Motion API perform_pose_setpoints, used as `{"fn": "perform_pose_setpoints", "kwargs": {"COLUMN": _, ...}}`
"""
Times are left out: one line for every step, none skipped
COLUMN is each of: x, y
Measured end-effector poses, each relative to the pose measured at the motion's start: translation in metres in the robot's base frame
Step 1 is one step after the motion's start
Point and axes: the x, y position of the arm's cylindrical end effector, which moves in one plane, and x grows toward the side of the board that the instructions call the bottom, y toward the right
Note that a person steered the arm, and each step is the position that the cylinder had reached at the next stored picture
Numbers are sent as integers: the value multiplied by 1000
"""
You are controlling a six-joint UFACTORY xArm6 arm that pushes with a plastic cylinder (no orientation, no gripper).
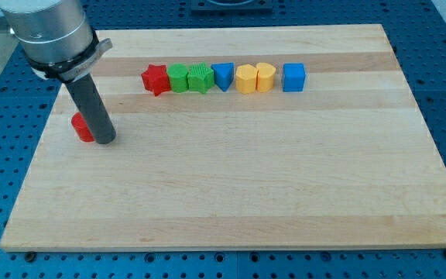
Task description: Place the red circle left to the red star
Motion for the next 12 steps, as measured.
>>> {"fn": "perform_pose_setpoints", "kwargs": {"x": 39, "y": 1}}
{"fn": "perform_pose_setpoints", "kwargs": {"x": 11, "y": -36}}
{"fn": "perform_pose_setpoints", "kwargs": {"x": -27, "y": -44}}
{"fn": "perform_pose_setpoints", "kwargs": {"x": -51, "y": -43}}
{"fn": "perform_pose_setpoints", "kwargs": {"x": -81, "y": -43}}
{"fn": "perform_pose_setpoints", "kwargs": {"x": -107, "y": -49}}
{"fn": "perform_pose_setpoints", "kwargs": {"x": -126, "y": -57}}
{"fn": "perform_pose_setpoints", "kwargs": {"x": -130, "y": -48}}
{"fn": "perform_pose_setpoints", "kwargs": {"x": -130, "y": -34}}
{"fn": "perform_pose_setpoints", "kwargs": {"x": -128, "y": -68}}
{"fn": "perform_pose_setpoints", "kwargs": {"x": -109, "y": -78}}
{"fn": "perform_pose_setpoints", "kwargs": {"x": -109, "y": -59}}
